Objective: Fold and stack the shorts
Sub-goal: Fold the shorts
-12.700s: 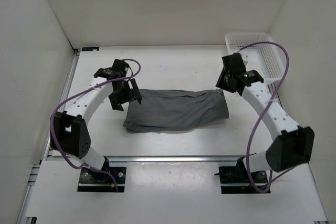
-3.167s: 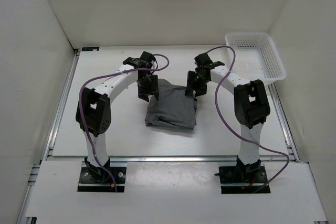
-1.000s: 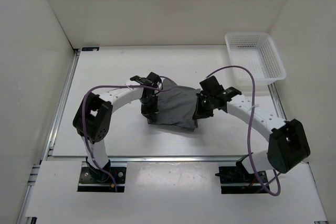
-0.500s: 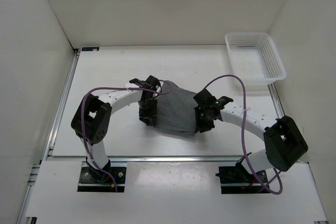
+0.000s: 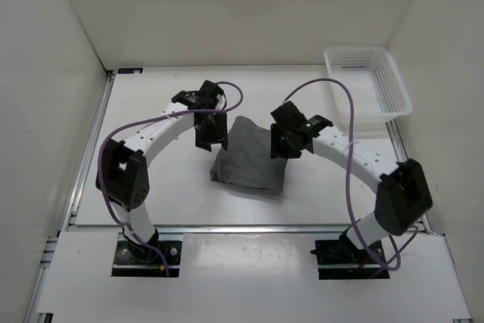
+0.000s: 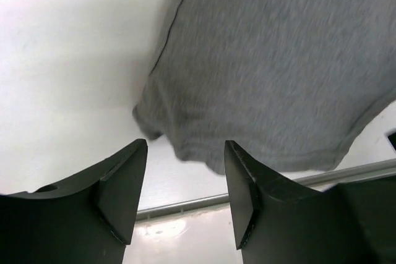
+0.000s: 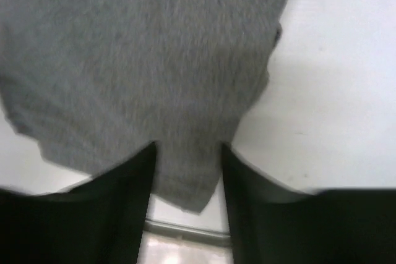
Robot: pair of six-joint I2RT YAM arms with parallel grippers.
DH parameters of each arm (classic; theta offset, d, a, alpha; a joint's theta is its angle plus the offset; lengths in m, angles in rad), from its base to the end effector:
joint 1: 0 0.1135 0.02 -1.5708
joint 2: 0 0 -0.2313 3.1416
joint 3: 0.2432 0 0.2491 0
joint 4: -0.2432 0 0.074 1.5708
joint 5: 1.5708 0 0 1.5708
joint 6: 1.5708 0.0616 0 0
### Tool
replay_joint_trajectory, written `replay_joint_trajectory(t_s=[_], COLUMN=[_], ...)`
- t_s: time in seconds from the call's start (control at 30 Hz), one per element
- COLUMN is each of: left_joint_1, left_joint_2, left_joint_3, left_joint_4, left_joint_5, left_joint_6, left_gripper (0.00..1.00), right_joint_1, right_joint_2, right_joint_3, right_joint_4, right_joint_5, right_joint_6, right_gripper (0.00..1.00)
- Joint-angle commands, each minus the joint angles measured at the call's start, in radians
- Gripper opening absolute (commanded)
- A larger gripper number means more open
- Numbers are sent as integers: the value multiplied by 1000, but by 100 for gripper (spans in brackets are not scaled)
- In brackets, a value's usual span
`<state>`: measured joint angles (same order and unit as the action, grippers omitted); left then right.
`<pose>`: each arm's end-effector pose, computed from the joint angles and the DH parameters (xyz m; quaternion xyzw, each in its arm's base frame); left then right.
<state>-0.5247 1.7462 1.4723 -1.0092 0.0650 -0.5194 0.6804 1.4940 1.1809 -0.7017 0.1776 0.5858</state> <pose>0.2990 -0.1777 0.2037 0.0073 0.9891 -0.0993 0.1082 0.2570 0.1940 0.2124 -0.0210 0.9579 0.0930 0.2708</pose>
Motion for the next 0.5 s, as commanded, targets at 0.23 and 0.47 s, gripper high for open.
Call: replay_joint_trajectory(t_s=[0.23,0.47], left_joint_1=[-3,-12], left_joint_2=[269,265], left_joint_3=[128,-15], left_joint_4=[90,147], left_joint_5=[65,65], left_joint_6=[33,3], left_gripper=[60,57], right_joint_1=[-61,-61], right_joint_2=[354,451], right_joint_3=[55,100], right_joint_4=[136,151], right_joint_5=[-38,-27], right_joint_6=[-21,-76], right_gripper=[3,0])
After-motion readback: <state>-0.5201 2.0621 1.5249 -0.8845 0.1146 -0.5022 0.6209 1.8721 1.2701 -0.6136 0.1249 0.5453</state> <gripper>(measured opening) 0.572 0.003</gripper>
